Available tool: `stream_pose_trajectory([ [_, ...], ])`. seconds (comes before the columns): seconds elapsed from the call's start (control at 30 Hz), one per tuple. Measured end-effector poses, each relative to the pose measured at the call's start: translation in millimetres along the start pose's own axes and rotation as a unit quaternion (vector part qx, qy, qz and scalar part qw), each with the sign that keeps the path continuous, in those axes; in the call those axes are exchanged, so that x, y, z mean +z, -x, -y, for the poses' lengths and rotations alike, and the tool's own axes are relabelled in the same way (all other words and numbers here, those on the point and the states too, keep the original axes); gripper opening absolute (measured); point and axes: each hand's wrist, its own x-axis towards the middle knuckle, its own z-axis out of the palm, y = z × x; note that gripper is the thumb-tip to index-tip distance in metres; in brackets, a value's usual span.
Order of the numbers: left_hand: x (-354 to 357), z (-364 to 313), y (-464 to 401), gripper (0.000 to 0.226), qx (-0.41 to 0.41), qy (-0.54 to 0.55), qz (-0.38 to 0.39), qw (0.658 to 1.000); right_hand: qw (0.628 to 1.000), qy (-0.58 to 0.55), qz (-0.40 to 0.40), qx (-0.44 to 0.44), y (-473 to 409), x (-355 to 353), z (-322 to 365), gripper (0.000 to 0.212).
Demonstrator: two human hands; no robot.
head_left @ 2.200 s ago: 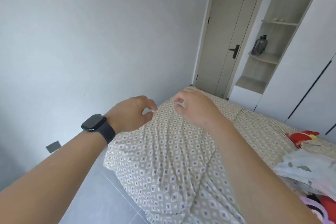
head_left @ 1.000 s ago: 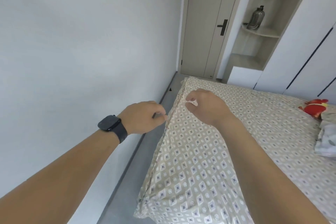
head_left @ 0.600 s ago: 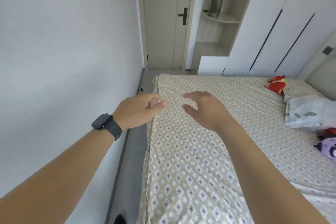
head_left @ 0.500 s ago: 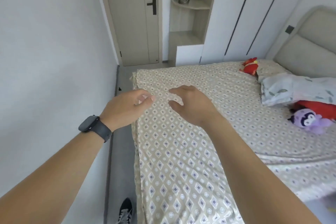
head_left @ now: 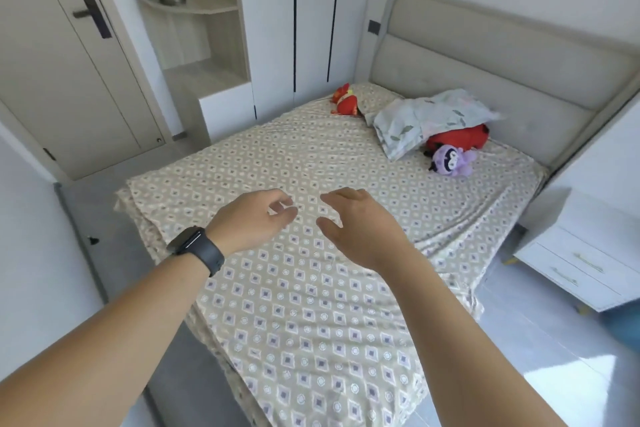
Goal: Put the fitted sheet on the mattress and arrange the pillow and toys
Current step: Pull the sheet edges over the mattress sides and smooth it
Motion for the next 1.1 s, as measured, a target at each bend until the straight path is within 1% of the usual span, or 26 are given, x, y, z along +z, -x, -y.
stream_pose_trajectory([
  [0.07, 5, 3, -6, 0.035, 0.007, -0.005, 0.005, 1.000, 1.000, 0.020, 0.017, 0.013, 4, -2, 0, 0.050],
  [0.2, 20, 10, -16, 0.028, 0.024, -0.032, 0.055, 0.998, 0.997, 0.029, 0.054, 0.051, 10, 2, -11, 0.052],
  [0.3, 26, 19, -32, 0.024, 0.040, -0.042, 0.070, 0.996, 0.994, 0.030, 0.060, 0.081, 2, 9, -17, 0.051],
  [0.5, 15, 56, -97, 0.021, 0.081, -0.047, 0.102, 0.990, 0.987, 0.013, 0.068, 0.142, -47, 32, -6, 0.051],
  [0.57, 8, 67, -123, 0.020, 0.102, -0.054, 0.108, 0.987, 0.984, 0.013, 0.062, 0.164, -74, 37, -2, 0.052],
  [0.6, 0, 74, -140, 0.021, 0.120, -0.068, 0.129, 0.982, 0.981, 0.003, 0.054, 0.189, -92, 42, 4, 0.052],
  [0.67, -7, 78, -164, 0.022, 0.153, -0.082, 0.154, 0.973, 0.973, 0.006, 0.043, 0.226, -115, 44, 10, 0.051],
  [0.73, -16, 75, -185, 0.024, 0.186, -0.094, 0.162, 0.965, 0.966, 0.022, 0.032, 0.255, -131, 43, 12, 0.050],
  [0.8, -17, 66, -207, 0.024, 0.222, -0.105, 0.171, 0.954, 0.956, 0.014, 0.019, 0.293, -136, 41, 10, 0.047],
  [0.87, -9, 57, -215, 0.023, 0.236, -0.097, 0.188, 0.948, 0.950, 0.015, 0.008, 0.312, -130, 39, 5, 0.046],
  [0.97, 11, 51, -209, 0.021, 0.235, -0.101, 0.219, 0.942, 0.946, 0.015, 0.005, 0.323, -117, 41, -4, 0.045],
  [1.1, 24, 59, -193, 0.017, 0.187, -0.082, 0.217, 0.955, 0.955, 0.008, 0.027, 0.297, -115, 47, -16, 0.045],
])
